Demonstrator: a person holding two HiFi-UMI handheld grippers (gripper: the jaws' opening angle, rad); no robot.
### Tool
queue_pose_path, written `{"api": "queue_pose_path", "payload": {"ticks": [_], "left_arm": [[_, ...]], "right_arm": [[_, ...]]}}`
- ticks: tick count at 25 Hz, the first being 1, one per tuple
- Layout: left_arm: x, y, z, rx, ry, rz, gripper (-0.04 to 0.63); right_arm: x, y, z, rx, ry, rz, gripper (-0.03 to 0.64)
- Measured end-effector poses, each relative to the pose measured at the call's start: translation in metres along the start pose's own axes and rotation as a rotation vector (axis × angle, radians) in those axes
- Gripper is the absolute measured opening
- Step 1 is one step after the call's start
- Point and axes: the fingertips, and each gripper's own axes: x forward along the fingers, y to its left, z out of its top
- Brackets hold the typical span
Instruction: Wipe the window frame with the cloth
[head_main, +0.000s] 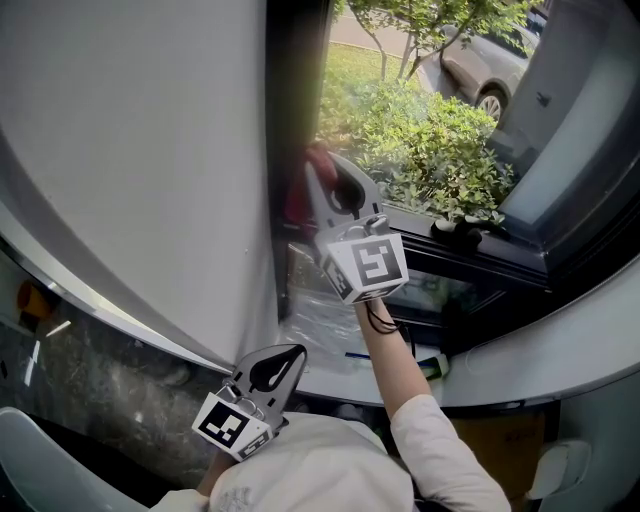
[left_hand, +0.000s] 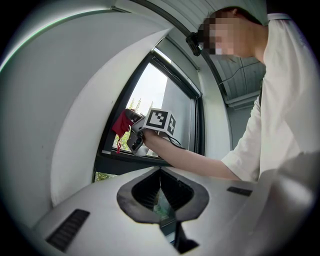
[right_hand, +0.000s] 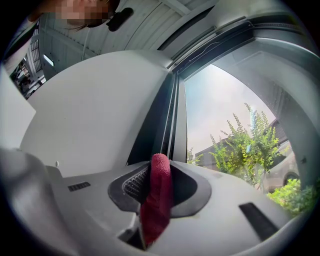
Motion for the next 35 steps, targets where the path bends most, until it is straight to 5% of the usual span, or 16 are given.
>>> {"api": "queue_pose_path", "payload": {"ticks": [35], "left_arm": [[0.001, -0.002, -0.002, -0.002, 0.016, -0.01, 0.011]], "right_arm": [[-0.019, 0.011, -0.053, 0.096, 0.113, 0.0, 0.091]]}}
